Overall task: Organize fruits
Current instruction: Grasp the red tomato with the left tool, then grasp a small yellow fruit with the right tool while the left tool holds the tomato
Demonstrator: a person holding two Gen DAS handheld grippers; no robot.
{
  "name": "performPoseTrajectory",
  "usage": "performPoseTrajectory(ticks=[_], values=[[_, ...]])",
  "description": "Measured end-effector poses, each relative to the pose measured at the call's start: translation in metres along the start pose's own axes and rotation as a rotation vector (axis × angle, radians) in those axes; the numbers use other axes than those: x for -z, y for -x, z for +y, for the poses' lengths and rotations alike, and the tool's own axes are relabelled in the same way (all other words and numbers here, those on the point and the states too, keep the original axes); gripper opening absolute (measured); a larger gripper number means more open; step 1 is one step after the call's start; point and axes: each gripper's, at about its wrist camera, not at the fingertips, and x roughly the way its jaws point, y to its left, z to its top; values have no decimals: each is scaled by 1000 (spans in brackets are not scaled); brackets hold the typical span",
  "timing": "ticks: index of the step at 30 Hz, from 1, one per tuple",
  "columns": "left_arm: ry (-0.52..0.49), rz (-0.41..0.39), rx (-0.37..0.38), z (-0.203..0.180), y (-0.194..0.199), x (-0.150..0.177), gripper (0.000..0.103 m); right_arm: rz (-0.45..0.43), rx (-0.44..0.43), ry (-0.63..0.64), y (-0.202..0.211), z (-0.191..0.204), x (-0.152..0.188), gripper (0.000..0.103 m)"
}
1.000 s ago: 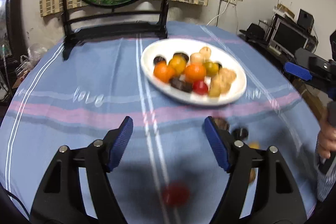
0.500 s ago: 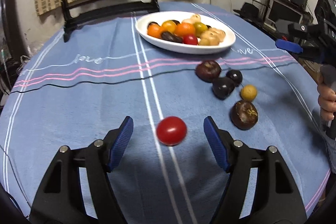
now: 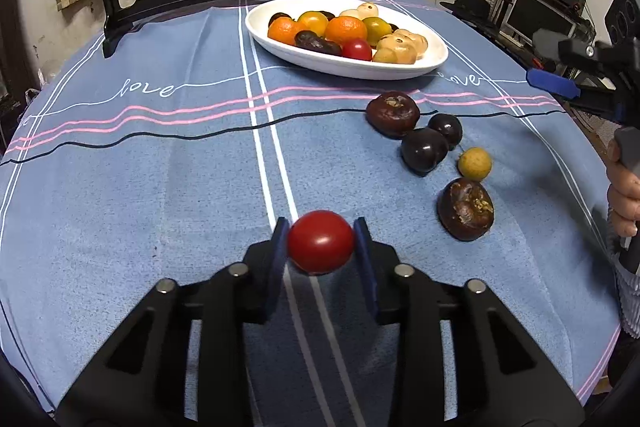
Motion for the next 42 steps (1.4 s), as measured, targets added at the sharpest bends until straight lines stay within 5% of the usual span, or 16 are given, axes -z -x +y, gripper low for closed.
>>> performPoseTrajectory(ticks=[10,18,25,31,42], values=[[44,-41,8,9,8,-1,33,146,37,101,-34,12,19,90],[40,-44,15,8,9,-1,33,222,-30,88,-46,12,30,56],[36,-42,18,7,8,-1,33,257,15,155,-50,22,46,50],[33,-39,18,6,7,-1,33,251,55,198,-55,24,49,30],[31,-26,20,5,5,-1,33,240,98,265,-60,32,53,29]])
